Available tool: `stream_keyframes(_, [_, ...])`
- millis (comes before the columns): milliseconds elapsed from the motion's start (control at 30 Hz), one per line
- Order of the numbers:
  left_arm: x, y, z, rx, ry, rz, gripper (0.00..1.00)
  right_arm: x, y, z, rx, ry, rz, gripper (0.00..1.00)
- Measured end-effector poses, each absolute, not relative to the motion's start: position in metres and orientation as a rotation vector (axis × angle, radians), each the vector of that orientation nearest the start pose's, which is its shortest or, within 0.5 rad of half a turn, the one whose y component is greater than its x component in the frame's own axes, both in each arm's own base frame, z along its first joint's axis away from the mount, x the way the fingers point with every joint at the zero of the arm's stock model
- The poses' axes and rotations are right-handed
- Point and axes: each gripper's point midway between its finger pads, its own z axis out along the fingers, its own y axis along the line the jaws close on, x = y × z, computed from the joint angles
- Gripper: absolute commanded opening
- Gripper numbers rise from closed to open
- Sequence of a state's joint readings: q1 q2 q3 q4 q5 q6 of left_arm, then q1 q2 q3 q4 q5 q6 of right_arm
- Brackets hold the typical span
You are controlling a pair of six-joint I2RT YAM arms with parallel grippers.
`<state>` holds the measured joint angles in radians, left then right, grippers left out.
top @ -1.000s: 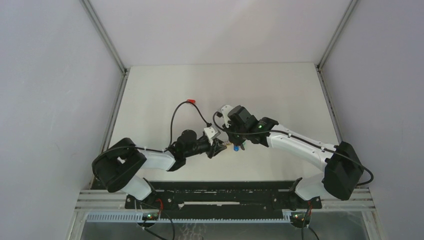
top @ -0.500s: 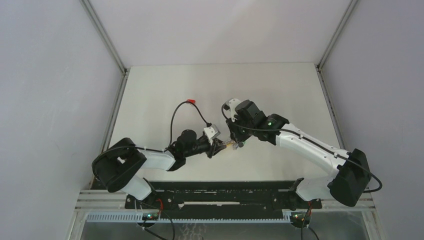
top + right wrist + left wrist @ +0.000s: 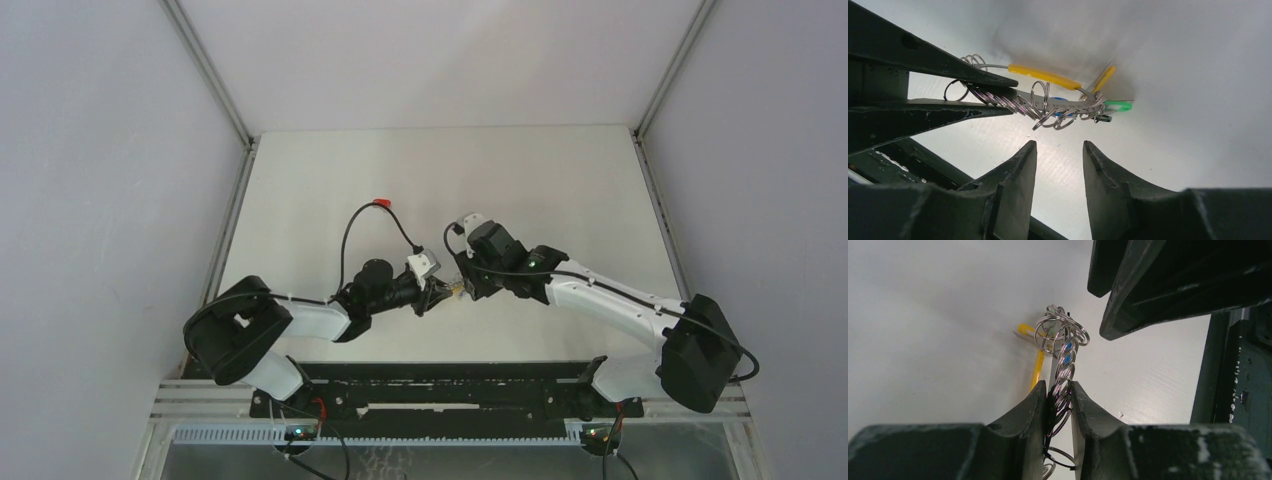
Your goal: Put the keys on the keyring
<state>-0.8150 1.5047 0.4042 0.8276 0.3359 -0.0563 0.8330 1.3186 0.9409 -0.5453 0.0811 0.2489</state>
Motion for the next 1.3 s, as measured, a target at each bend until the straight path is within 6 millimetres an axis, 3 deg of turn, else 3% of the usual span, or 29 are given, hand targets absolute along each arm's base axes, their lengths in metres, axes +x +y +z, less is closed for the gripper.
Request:
stream_keyframes(433, [0.221,-0.322,0.081,0.943,1.683,-0.902,0.17,0.222,0.252,0.107,-0.696,2.361,0.376,0.45])
stream_keyframes(600, [0.220,-0.321,0.081,0.944,1.687,-0.901,0.16,0.229,0.239,0.094,-0.649,2.380,0.293,0.45])
stream_keyframes(833, [0.220,-0.321,0.082,0.945,1.689,-0.901,0.15,0.234,0.201,0.074,-0.560,2.436,0.191,0.43])
stream_keyframes(1067, [0.220,-0.321,0.082,0.946,1.688,-0.901,0.14,0.242,0.177,0.095,-0.442,2.420,0.233,0.41])
stream_keyframes(1300, [0.220,-0.321,0.082,0.951,1.684,-0.897,0.14,0.233,0.198,0.117,-0.422,2.408,0.546,0.36])
